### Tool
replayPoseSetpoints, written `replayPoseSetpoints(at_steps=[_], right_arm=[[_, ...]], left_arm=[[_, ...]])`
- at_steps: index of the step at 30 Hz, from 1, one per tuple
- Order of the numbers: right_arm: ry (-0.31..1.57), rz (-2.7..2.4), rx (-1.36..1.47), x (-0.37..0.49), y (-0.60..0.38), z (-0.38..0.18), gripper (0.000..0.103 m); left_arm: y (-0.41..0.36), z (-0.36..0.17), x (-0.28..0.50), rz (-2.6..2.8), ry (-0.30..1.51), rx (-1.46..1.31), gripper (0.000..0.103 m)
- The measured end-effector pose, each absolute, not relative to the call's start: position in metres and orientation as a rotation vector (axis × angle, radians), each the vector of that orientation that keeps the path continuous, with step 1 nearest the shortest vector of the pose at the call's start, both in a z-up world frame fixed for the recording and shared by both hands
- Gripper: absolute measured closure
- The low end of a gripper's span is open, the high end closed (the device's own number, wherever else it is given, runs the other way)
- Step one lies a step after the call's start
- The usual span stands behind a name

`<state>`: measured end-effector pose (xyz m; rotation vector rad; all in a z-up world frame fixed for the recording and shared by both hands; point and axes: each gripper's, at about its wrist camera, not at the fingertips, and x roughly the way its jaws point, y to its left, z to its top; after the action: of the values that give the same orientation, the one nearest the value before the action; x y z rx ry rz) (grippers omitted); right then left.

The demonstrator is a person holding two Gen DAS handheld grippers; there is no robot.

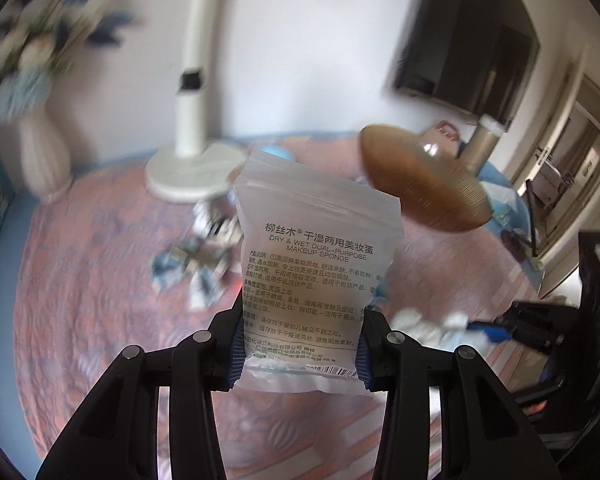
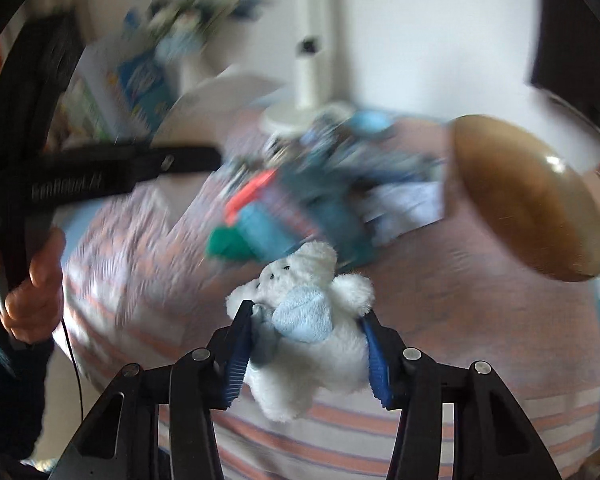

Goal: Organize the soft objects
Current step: 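Carry both items to the amber bowl and open both tools to drop them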

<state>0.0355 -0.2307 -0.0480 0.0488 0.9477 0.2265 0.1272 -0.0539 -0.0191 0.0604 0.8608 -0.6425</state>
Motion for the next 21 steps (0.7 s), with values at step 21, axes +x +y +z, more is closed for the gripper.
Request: replayPoseSetpoints(at_steps=[21], right_arm=[[0.797,-0.320,0.454,0.118,-0.461,-0.029,0.041]], left_arm=[[-0.300,-0.023,0.216,-0.738,0.986,0.028,0.055]])
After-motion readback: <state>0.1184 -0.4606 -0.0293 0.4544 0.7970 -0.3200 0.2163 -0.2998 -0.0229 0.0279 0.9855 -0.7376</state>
